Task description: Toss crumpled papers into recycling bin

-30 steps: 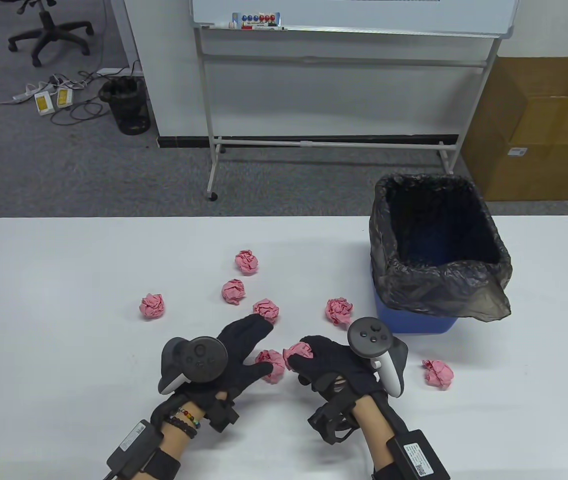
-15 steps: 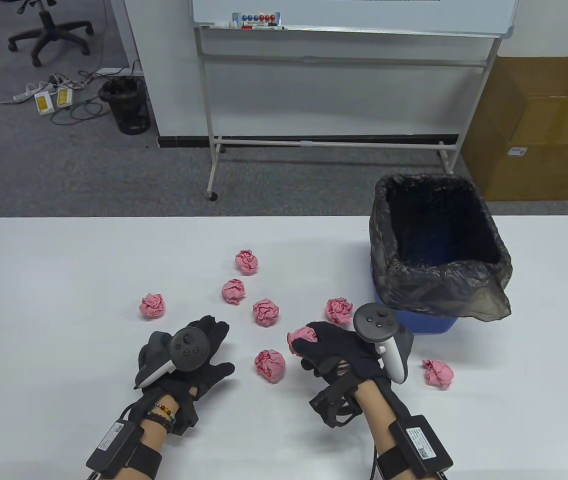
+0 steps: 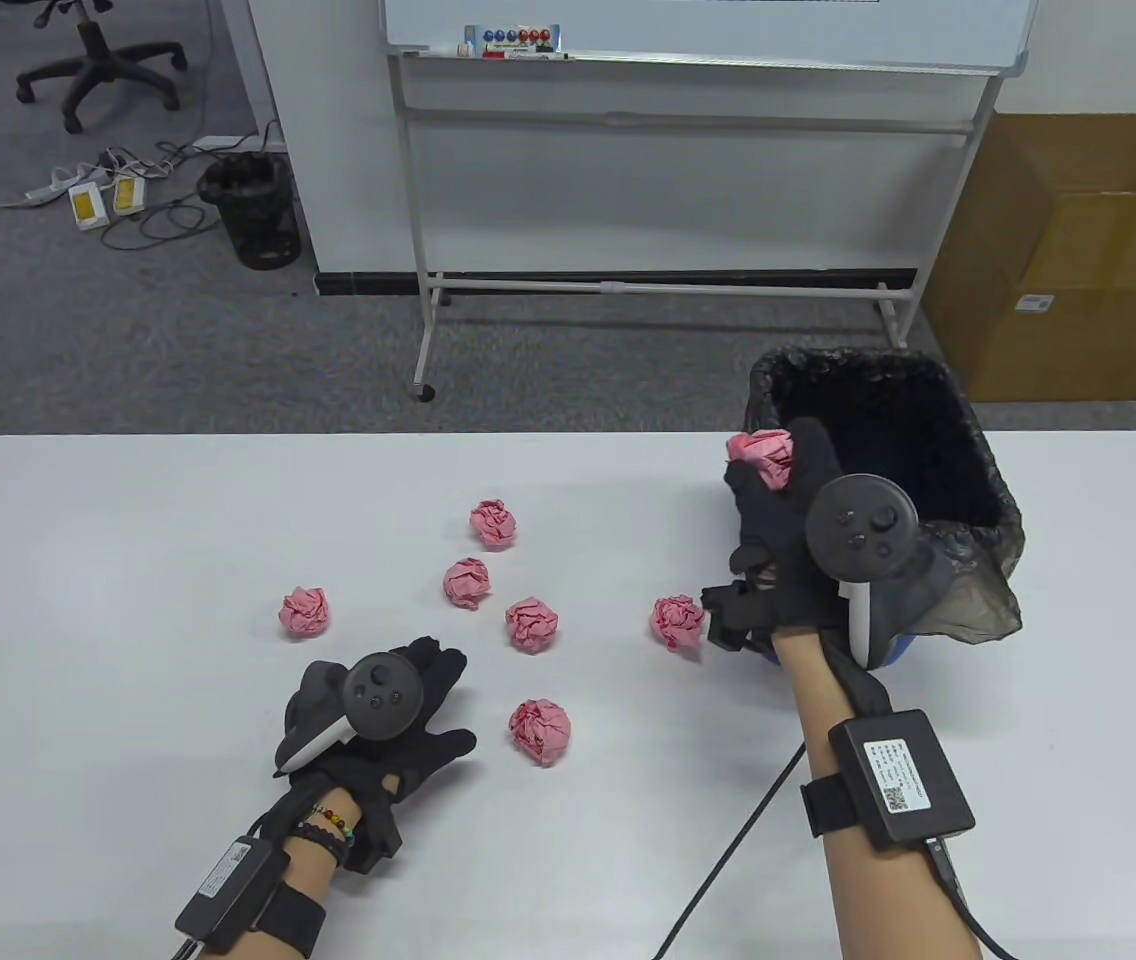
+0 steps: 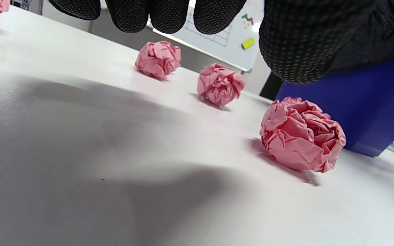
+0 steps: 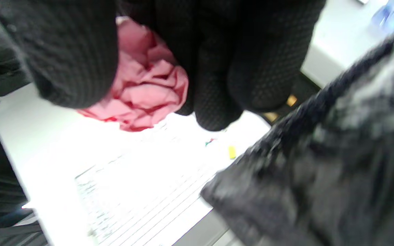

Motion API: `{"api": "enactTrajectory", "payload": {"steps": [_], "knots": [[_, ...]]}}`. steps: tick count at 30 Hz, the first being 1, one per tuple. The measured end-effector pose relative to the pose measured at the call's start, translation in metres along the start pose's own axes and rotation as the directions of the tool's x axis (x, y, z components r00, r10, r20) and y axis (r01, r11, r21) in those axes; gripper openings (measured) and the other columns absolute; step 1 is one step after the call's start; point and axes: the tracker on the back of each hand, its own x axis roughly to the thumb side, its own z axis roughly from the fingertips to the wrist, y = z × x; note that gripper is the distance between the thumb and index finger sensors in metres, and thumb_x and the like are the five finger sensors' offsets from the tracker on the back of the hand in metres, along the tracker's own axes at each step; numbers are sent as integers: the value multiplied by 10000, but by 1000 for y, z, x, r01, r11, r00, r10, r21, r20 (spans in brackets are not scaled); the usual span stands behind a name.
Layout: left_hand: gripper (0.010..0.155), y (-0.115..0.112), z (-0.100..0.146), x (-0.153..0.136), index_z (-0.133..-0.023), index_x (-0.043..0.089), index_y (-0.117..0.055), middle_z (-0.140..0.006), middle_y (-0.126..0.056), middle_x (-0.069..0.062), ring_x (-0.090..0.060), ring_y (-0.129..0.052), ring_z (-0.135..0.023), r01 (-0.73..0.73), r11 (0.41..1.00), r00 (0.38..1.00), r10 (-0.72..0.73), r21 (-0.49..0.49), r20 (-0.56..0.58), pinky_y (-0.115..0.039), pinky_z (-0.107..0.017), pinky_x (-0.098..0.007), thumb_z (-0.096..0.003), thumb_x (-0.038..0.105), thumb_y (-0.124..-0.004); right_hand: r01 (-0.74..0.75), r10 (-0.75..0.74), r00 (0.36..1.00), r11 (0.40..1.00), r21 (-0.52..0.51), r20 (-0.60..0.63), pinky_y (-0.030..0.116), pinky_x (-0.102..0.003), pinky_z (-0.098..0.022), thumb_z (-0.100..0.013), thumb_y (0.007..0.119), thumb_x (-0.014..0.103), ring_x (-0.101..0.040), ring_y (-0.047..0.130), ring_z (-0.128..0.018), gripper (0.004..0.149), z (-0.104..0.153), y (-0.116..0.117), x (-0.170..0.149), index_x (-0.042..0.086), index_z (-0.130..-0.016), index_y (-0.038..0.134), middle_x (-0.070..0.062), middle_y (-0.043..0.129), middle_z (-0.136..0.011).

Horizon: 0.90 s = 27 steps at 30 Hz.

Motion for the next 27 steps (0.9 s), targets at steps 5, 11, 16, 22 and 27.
{"api": "enactTrajectory", "payload": {"steps": [5,11,16,22,27], "knots": [[836,-1,-1,0,-1113,195,-463,-1216,-402,-174,-467,-460,-1110,-13,1000,1000,13,2,8,-484,-752,-666,-437,528,-825,-232,234,964,972,30,-126,585,-525,-739,-345,859,490,-393,576,-1072,961,-19,7,-15,167,-1080,332,-130,512,-1144],[832,-2,-2,2,-1113,198,-465,-1218,-397,-174,-466,-454,-1112,-22,1000,1000,22,5,14,-481,-753,-667,-439,528,-823,-297,298,954,954,42,-27,438,-555,-776,-313,847,589,-390,379,-1118,1035,-5,12,-16,226,-1085,261,-64,376,-1183],[830,-2,-2,4,-1113,200,-468,-1219,-395,-172,-467,-448,-1114,-16,1000,1000,16,10,19,-477,-752,-674,-438,529,-821,-272,258,958,956,111,123,443,-551,-777,-316,829,613,-355,382,-1127,1000,24,16,-2,251,-1095,316,-42,407,-1187],[828,-1,-2,5,-1115,205,-463,-1221,-383,-171,-474,-429,-1115,-12,1000,1000,11,27,20,-460,-751,-687,-441,533,-814,-262,167,933,922,285,318,463,-554,-775,-327,817,616,-355,414,-1126,975,68,33,8,259,-1099,340,-51,425,-1190],[827,-1,-2,6,-1116,207,-457,-1223,-370,-170,-476,-416,-1116,-12,999,1000,11,35,18,-453,-750,-689,-444,535,-809,-295,95,902,849,438,422,456,-560,-775,-337,808,614,-352,400,-1129,963,103,54,4,267,-1102,335,-43,413,-1193]]}}
